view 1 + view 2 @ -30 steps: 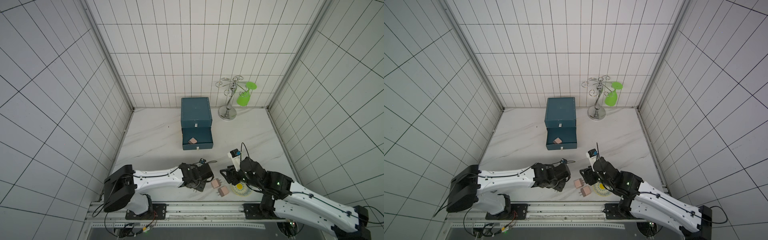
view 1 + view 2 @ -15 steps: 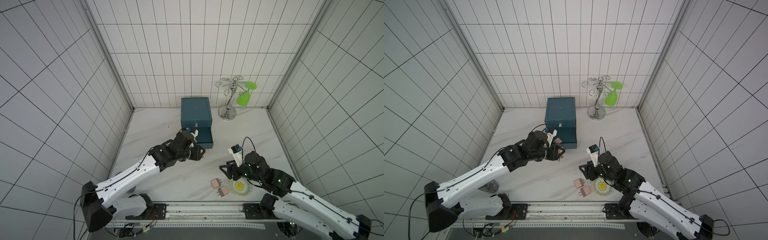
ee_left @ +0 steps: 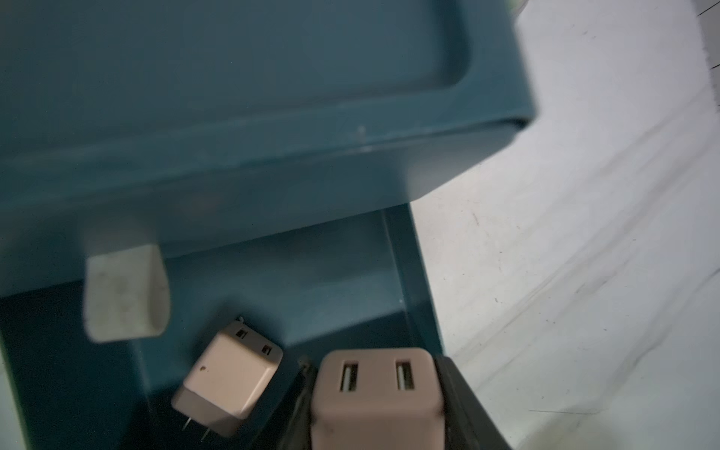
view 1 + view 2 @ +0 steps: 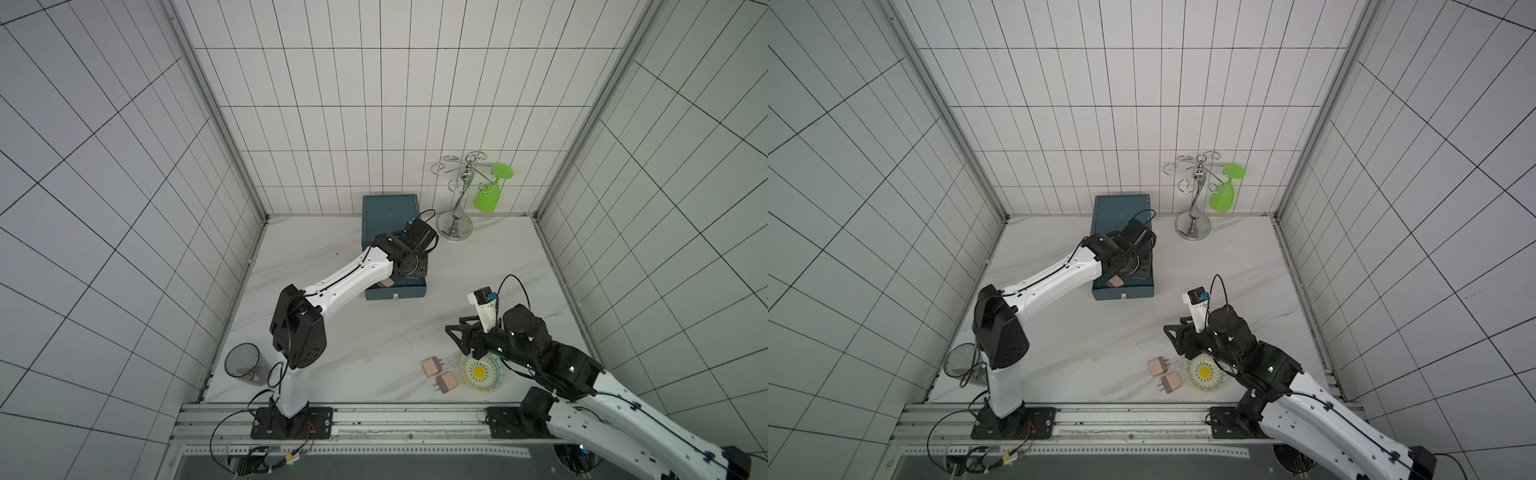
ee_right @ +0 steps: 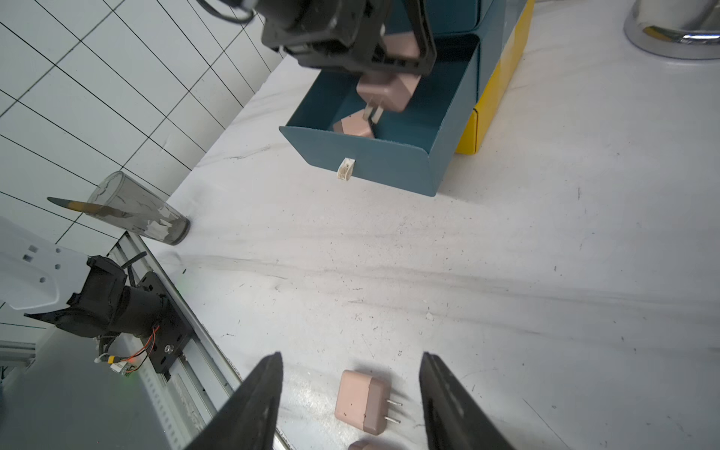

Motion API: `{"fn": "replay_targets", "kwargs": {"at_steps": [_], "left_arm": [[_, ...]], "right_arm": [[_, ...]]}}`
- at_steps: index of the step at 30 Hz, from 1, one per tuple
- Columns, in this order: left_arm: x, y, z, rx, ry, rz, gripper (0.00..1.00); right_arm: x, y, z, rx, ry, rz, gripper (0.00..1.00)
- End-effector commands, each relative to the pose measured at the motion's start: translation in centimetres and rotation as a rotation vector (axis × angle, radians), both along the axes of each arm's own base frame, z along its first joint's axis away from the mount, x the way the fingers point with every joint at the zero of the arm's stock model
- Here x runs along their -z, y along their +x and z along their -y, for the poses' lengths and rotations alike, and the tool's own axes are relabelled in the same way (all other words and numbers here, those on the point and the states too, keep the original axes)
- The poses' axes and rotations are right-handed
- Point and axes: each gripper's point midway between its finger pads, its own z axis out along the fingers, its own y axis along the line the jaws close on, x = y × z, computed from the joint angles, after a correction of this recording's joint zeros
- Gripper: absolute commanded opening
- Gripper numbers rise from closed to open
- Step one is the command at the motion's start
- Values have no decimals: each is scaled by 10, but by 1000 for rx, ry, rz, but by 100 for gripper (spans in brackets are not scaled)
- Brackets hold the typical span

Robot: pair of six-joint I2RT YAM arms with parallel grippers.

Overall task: Place the plugs into the drawer by color
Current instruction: Adjust the storage box at the center of the board.

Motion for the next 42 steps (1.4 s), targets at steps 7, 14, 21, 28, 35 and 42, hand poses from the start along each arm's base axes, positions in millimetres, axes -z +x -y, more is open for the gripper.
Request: {"fn": "replay_targets", "kwargs": {"at_steps": [7,14,21,28,35,42], "left_arm": [[21,21,1,-28,45,-20,0],[48,24,-4,-49,78,-51,0],[64,23,-10,-57,118,-57,3],[65,19,-13,-47,75,-27,0],[55,9,-13,-36,60,-14,5],[61,12,-11,-24,57,-26,7]], "right_arm": [[19,2,3,18,-23,-20,60],[19,1,1,11,-21,-23,60],[21,2,1,11,-29,-27,61],[23,3,0,11,-36,-29,61],[24,4,0,15,-42,-31,62],[27,5,-1,18,-54,-36,62]]}}
